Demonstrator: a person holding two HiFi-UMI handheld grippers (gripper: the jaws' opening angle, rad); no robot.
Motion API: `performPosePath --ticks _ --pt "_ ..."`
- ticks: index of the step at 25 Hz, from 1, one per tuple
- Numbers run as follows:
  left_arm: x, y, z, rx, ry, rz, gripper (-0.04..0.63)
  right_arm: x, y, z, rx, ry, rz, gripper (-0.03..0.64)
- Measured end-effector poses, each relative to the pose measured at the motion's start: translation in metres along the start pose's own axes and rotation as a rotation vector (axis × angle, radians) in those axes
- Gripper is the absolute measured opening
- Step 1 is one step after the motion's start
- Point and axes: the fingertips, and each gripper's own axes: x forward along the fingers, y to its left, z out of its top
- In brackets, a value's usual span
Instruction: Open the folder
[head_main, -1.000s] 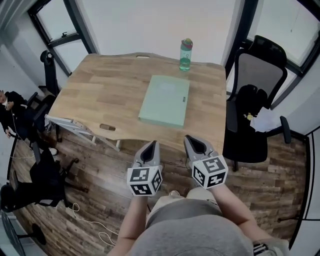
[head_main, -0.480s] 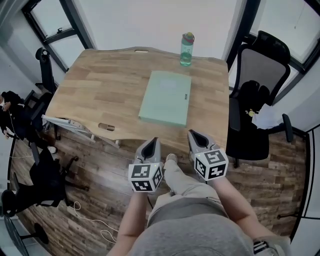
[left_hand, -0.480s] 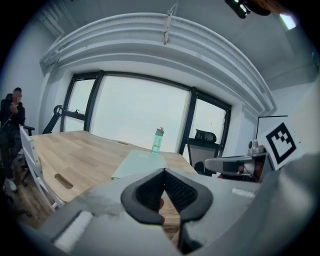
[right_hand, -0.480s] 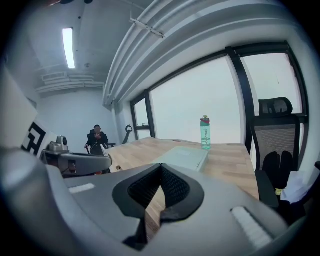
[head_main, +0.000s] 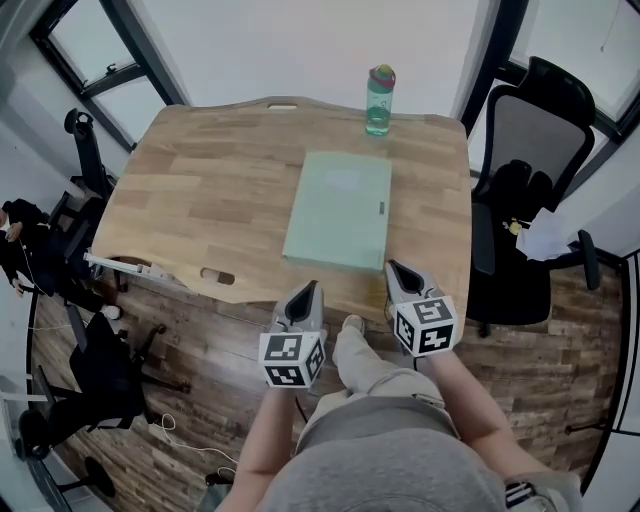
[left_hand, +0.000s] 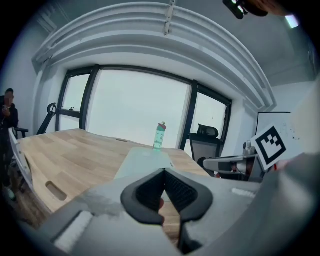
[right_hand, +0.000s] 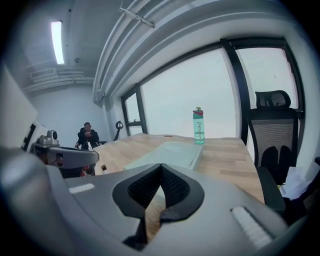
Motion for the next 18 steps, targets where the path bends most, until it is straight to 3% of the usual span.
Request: performPosePath --ticks 18 --pt "0.088 0.024 -0.008 0.098 0.167 -0.114 0.000 0.082 -0.054 -0.029 0.056 0.166 -0.077 0.000"
